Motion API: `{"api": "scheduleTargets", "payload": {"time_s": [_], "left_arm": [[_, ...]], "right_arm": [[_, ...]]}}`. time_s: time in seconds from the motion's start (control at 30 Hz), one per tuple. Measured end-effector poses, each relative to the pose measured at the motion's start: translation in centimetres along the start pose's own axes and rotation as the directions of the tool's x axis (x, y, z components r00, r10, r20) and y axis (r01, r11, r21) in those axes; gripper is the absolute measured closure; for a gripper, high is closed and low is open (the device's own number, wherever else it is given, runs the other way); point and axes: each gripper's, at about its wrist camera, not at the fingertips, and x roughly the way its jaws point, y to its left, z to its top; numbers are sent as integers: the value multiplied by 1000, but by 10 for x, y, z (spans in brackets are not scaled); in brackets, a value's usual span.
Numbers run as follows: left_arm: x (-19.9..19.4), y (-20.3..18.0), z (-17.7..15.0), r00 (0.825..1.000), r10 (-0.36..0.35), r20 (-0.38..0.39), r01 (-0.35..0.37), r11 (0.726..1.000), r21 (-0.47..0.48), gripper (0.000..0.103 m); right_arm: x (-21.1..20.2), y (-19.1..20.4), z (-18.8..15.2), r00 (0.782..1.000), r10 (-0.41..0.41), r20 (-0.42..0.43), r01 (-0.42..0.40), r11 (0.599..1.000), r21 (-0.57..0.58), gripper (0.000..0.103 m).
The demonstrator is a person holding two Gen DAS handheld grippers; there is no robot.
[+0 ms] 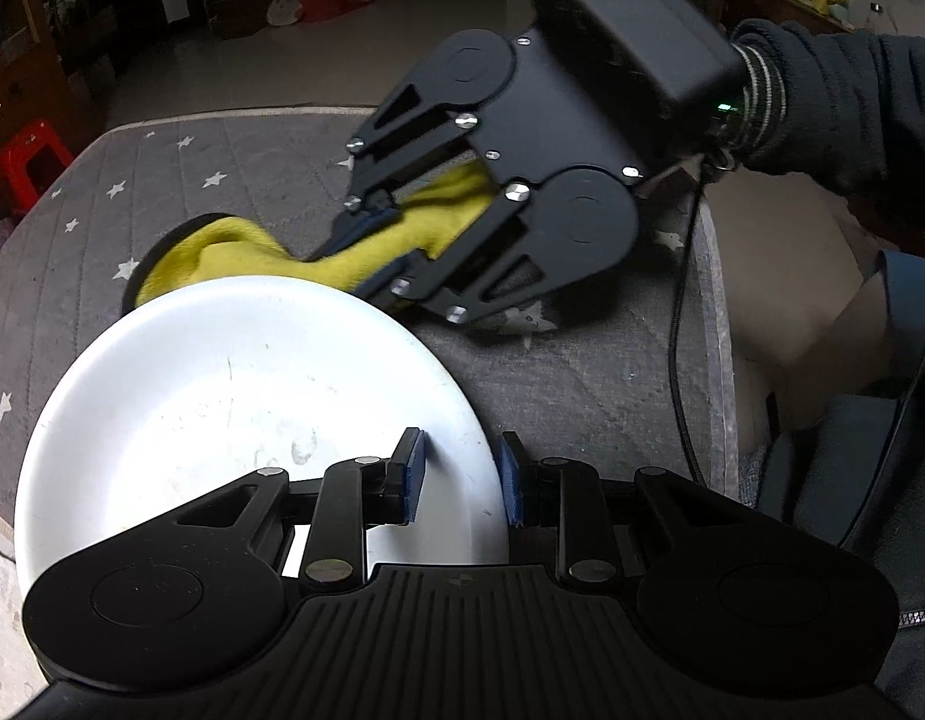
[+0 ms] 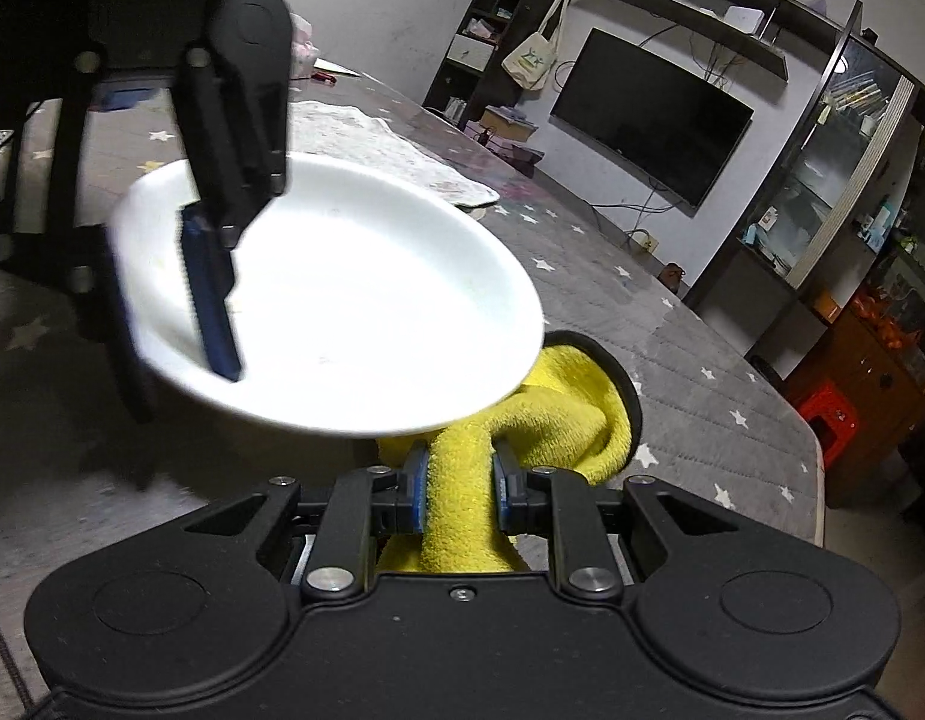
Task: Clean bowl
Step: 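Keep wiping the bowl interior with the right gripper's cloth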
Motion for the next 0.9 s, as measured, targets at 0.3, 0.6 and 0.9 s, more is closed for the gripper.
{"api": "scheduleTargets", "payload": {"time_s": [0.3,0.6,0.9], "left_arm": [[-1,11,10,999,26,23,-23,993,-112,68],[2,26,26,998,69,3,-67,981,-185,62],[0,28,27,999,54,2,-53,987,-155,70]], "right_arm": [[6,-2,-1,1000,-5,-4,5,1000,3,81],[-2,6,-3,1000,-3,-3,3,1000,7,81],[-24,18,-7,1000,8,-2,-8,1000,7,81]]}}
